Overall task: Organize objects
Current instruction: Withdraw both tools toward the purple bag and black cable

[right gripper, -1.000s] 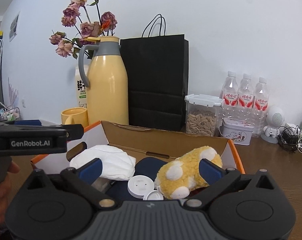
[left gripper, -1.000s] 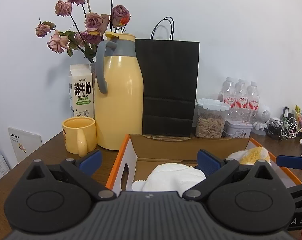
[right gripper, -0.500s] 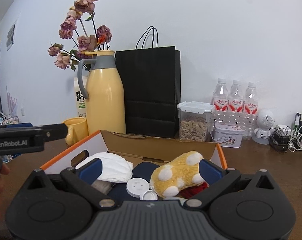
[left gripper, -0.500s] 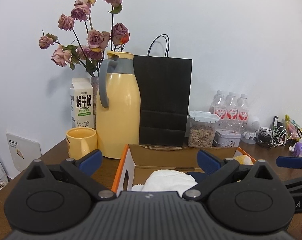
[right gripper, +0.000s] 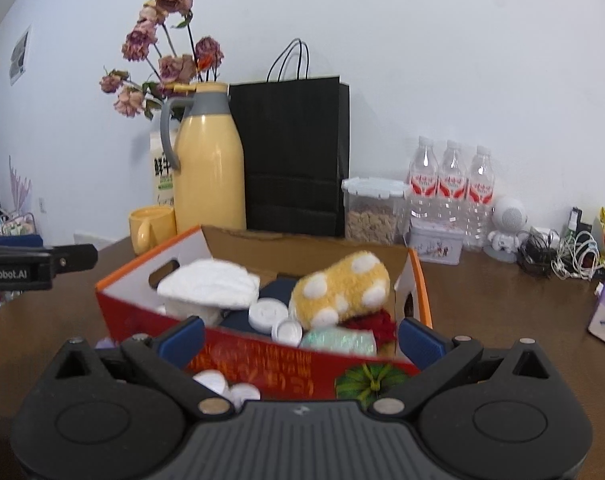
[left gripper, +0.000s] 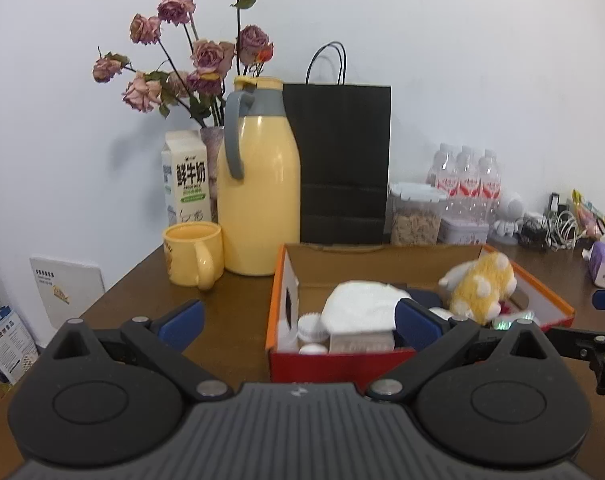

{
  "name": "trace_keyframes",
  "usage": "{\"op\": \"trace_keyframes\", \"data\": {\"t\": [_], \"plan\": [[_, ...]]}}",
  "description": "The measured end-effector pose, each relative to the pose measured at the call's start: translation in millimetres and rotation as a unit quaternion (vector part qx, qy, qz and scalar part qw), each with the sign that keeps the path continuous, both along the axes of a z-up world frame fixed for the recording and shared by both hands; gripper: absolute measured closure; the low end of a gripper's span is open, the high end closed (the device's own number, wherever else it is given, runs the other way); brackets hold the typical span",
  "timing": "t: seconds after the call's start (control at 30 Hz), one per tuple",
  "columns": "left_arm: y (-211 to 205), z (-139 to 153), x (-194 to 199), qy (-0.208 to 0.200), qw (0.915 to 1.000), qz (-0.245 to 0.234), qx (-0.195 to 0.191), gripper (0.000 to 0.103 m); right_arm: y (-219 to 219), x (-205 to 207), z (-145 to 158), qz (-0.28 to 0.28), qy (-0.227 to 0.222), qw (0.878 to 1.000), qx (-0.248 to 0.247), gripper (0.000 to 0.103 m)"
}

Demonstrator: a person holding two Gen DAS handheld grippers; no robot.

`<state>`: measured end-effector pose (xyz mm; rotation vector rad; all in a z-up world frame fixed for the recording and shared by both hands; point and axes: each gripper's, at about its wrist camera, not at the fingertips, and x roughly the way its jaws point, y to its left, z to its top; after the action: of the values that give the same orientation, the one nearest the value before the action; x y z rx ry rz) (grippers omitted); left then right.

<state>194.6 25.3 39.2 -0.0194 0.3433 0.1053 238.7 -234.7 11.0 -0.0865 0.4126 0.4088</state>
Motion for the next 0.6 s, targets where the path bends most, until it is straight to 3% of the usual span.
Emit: {"op": "trace_keyframes", "data": {"t": [0.6], "plan": [[10.9,-30.7,-36.2,0.068,0.9975,0.013,-0.013,0.000,-4.5,-35.2,-34.7,0.008,0.070,0.997,-0.020,0.000]]}}
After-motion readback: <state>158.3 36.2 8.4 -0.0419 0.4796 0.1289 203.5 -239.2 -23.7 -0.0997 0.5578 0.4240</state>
